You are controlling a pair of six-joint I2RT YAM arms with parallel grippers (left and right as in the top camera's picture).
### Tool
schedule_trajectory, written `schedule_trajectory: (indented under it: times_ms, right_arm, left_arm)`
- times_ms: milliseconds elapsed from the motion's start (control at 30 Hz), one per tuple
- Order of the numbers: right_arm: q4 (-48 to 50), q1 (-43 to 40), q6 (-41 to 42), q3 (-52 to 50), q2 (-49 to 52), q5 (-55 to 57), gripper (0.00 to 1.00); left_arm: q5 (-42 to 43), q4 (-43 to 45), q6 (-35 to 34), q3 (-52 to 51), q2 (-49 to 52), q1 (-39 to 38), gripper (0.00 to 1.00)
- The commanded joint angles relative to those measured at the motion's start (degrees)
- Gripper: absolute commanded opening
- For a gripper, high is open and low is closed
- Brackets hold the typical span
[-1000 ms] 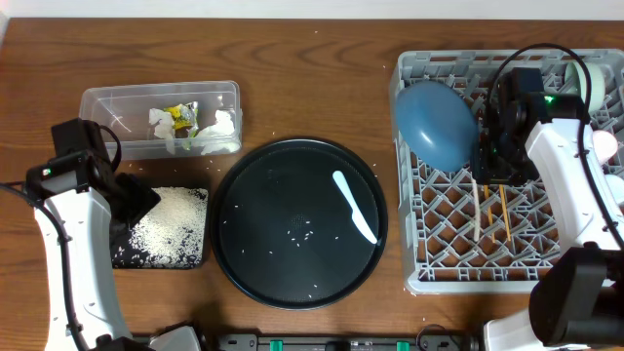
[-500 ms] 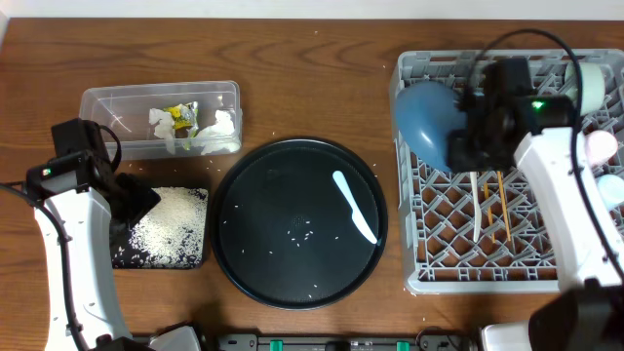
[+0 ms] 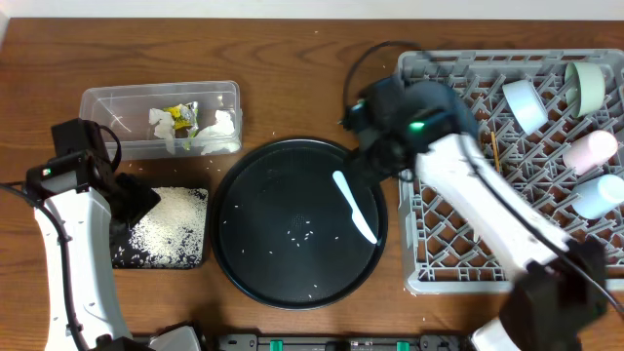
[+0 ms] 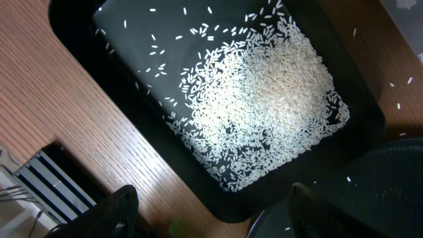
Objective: Sort waste into correct bins and load items into the dishwasher rack
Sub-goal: 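Return the right gripper to the round tray and grasp the white knife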
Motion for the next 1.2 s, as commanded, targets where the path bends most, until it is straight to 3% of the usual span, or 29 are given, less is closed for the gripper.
schedule_trajectory:
  times_ms: [0, 233, 567, 1167]
  right_arm:
    - [1.29, 2.23, 2.58, 0.11, 4.44, 0.63, 0.52]
    - [3.17, 4.04, 7.45, 0.11, 12.50, 2.12, 0.52]
    - [3.45, 4.94, 7.48, -0.20, 19.10, 2.12, 0.50]
    - [2.99, 7.04, 9.77, -1.73, 19.45, 9.73, 0.17]
  left_arm:
    - [-0.09, -0.15, -0.28, -0.28, 0.22, 0.35, 0.73]
    - [-0.11, -0.15, -0.28, -0.28, 0.22, 0.35, 0.73]
    - [-0.11, -0.13, -0.28, -0.28, 0.22, 0.35, 0.73]
    - [-0.11, -0.13, -0.28, -0.28, 0.22, 0.35, 0.74]
